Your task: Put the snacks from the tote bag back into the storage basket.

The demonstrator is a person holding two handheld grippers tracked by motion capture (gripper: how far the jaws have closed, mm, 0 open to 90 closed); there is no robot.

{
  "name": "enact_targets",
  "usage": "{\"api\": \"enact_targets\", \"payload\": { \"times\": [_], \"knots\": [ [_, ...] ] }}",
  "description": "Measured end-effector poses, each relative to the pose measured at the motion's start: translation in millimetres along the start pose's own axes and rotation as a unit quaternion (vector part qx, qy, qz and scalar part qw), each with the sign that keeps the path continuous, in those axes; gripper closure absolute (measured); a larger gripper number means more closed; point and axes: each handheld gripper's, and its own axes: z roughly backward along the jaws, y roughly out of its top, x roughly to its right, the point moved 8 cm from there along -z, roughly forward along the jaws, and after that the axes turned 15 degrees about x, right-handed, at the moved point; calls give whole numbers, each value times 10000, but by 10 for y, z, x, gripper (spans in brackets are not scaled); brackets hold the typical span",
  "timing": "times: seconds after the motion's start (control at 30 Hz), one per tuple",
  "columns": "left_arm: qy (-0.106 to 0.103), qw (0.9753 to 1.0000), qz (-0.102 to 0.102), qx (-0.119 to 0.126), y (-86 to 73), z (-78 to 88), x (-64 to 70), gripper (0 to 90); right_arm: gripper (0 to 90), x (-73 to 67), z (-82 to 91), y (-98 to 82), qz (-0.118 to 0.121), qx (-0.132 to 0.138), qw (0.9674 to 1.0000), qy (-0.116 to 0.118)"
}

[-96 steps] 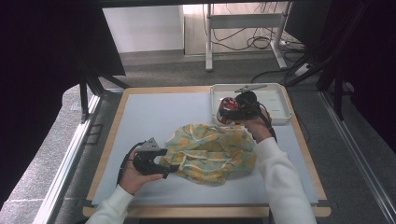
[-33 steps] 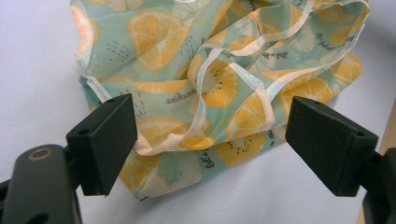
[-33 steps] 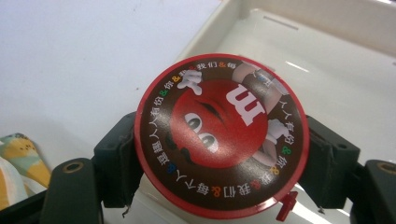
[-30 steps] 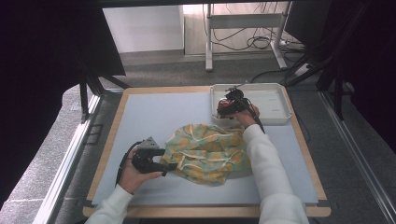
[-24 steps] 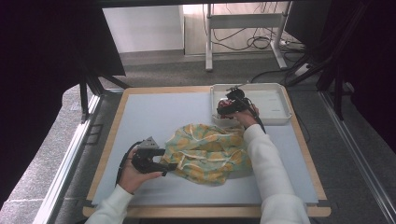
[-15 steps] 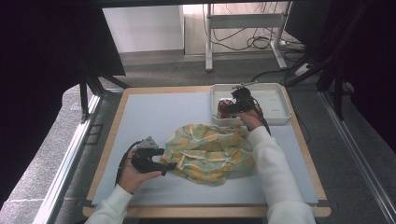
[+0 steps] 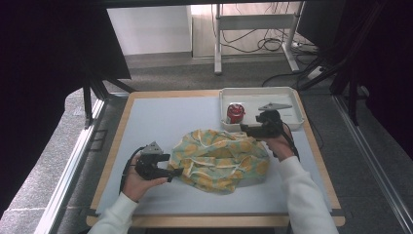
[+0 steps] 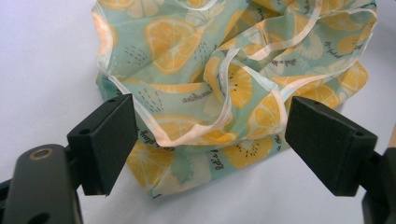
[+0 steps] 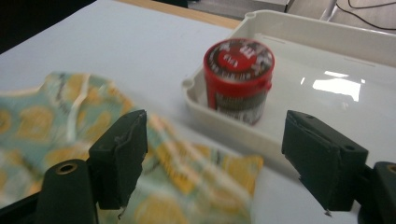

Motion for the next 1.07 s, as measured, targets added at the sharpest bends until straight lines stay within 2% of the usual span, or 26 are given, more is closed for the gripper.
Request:
{"api": "enact_targets", "payload": {
  "times": [0.13,0.33,0.4,0.47,0.63,0.83,1.07],
  "knots": [
    [27,10000,20,29,3,-4,6,173,236,-51,343,-130,106,91,9999,20],
    [72,10000,4,42,3,1,-15,174,248,-31,807,-399,-49,299,9995,-62],
    [84,10000,-7,50,4,3,-15,174,248,-2,892,-460,-34,292,9995,-141],
    [88,9999,-14,60,6,5,-13,174,250,23,973,-509,-150,331,9992,-167],
    [102,9999,-38,70,7,6,-12,174,251,92,1009,-566,-217,327,9990,-205],
    [113,9999,-31,105,17,13,-24,174,250,102,1004,-555,-148,369,9990,-190],
    [159,9995,-33,283,37,86,-9,171,219,145,1013,-592,-254,397,9987,-204]
  ]
}}
